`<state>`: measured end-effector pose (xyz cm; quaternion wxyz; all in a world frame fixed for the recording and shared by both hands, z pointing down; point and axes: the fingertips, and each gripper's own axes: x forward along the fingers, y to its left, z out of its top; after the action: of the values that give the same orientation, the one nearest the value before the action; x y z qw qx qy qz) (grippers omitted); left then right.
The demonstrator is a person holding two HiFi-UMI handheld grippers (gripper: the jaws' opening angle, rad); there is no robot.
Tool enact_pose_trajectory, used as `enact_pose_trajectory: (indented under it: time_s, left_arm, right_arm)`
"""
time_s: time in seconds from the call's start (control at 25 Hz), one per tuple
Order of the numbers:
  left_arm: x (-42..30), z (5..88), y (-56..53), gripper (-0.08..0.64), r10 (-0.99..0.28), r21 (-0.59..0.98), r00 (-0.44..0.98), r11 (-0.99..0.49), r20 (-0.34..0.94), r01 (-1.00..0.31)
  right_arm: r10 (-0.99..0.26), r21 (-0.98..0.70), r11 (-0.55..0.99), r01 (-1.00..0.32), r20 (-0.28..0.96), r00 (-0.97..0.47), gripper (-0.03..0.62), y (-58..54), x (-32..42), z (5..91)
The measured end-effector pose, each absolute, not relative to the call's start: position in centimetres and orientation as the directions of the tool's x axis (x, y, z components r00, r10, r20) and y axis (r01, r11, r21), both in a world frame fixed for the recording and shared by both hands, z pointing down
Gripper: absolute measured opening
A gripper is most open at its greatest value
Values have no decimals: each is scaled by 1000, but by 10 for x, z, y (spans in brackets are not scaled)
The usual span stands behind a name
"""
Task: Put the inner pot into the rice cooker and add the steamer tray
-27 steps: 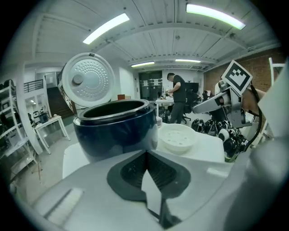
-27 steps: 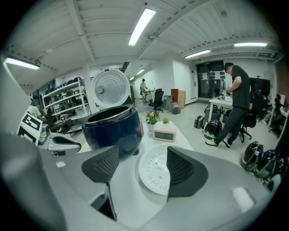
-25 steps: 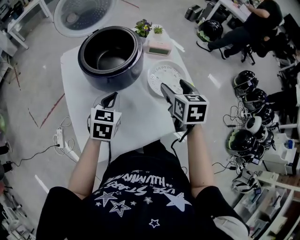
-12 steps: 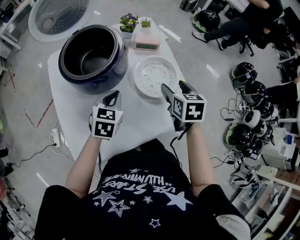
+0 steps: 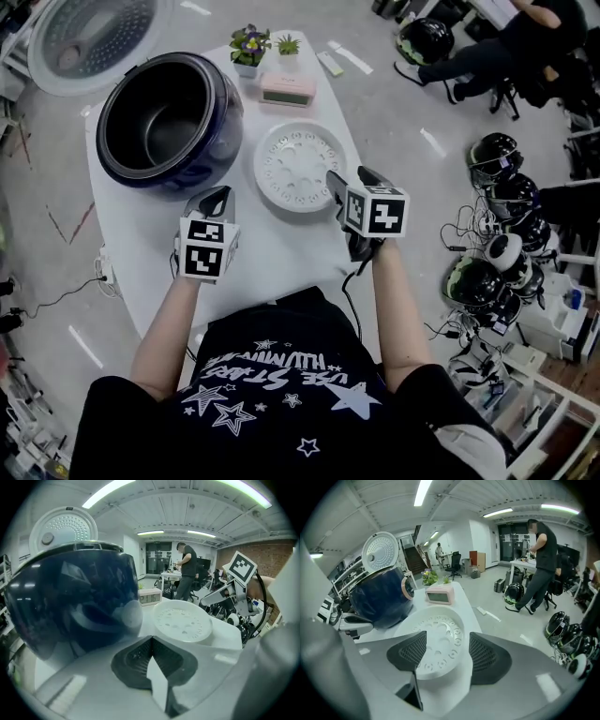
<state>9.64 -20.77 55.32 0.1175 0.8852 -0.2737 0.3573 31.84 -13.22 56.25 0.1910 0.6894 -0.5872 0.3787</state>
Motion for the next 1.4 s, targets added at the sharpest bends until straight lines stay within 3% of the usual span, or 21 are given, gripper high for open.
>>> enact_pose_trajectory:
  time_s: [0.52,0.88,1.12,1.4]
  left_arm:
    - [108,571,-223,5,-417,7,539,-787,732,-617]
    - [111,575,-226,5,-420,12,522,-770,743,-638]
    - [110,577,-222,5,-420,13,513,-764,748,-645]
    - [111,579,-217,5,-421,18,518,-763,745,-646]
  right_arm:
    - [-582,-195,-204,-960,812,-41,273,-166,342,613]
    - [-546,-197,-180,-964,835,-68,187,-179,349,634]
    - [-539,-178,-195,-965,841,-46,74,-178,358,634]
    - [-560,-262,-222,-939,823,-97,58,-180,357,632]
